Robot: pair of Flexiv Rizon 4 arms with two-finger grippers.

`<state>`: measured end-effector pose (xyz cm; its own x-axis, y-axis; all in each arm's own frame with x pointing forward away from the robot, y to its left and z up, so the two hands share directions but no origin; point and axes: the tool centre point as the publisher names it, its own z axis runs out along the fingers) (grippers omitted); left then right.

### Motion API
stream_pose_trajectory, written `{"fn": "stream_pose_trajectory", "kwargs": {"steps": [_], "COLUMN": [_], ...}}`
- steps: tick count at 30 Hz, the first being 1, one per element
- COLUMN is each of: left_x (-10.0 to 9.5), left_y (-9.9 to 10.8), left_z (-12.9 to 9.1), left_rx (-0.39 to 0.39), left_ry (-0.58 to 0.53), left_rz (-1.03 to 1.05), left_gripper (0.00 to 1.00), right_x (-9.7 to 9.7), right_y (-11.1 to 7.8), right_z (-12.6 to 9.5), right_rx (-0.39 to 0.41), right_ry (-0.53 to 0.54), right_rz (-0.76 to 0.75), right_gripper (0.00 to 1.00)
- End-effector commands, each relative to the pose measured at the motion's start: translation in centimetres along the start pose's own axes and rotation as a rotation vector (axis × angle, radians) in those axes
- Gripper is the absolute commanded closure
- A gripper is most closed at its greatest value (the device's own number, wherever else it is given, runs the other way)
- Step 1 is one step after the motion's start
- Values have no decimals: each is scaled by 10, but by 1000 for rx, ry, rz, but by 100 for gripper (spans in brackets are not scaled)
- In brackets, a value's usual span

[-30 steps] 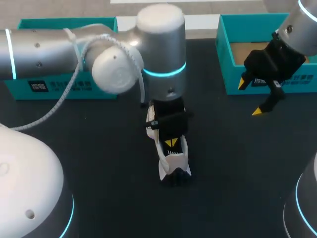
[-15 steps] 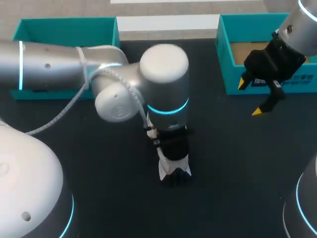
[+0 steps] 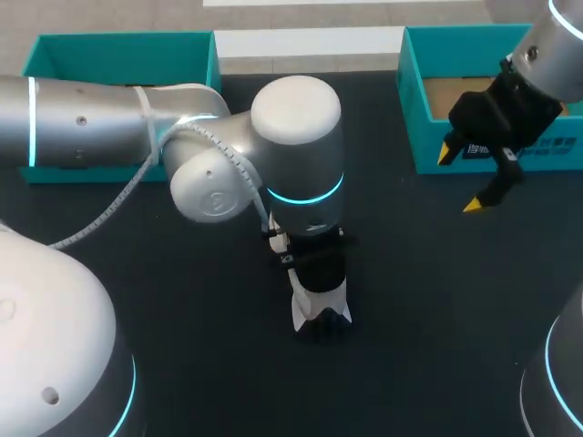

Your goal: Take the shoe out of the shoebox, open the shoe tongue, remove and reinsert the insole, then place the shoe into the shoebox

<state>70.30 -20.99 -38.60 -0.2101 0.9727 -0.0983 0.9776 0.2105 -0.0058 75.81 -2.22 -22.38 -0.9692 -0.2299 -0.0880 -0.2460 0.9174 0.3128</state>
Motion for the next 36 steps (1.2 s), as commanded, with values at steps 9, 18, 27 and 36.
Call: {"fn": "stream_pose_trajectory", "kwargs": {"steps": [9, 18, 27, 36], "left_x": [-7, -1, 4, -9], "left_y": [-14, -9, 13, 49], "left_z": [14, 10, -23, -28], "left_rx": [30, 24, -200, -399], "left_ry": [-3, 7, -41, -67], "left_rz": [53, 60, 74, 19], "left_gripper": [100, 100, 100, 100], "right_x": [-1, -1, -1, -1], "right_y": [0, 0, 0, 0], "right_z": [1, 1, 1, 1], "right_rx": [2, 2, 2, 2], "right_ry": [1, 1, 1, 1], "right_rz": [0, 0, 0, 0], "right_gripper": [0, 0, 0, 0]}}
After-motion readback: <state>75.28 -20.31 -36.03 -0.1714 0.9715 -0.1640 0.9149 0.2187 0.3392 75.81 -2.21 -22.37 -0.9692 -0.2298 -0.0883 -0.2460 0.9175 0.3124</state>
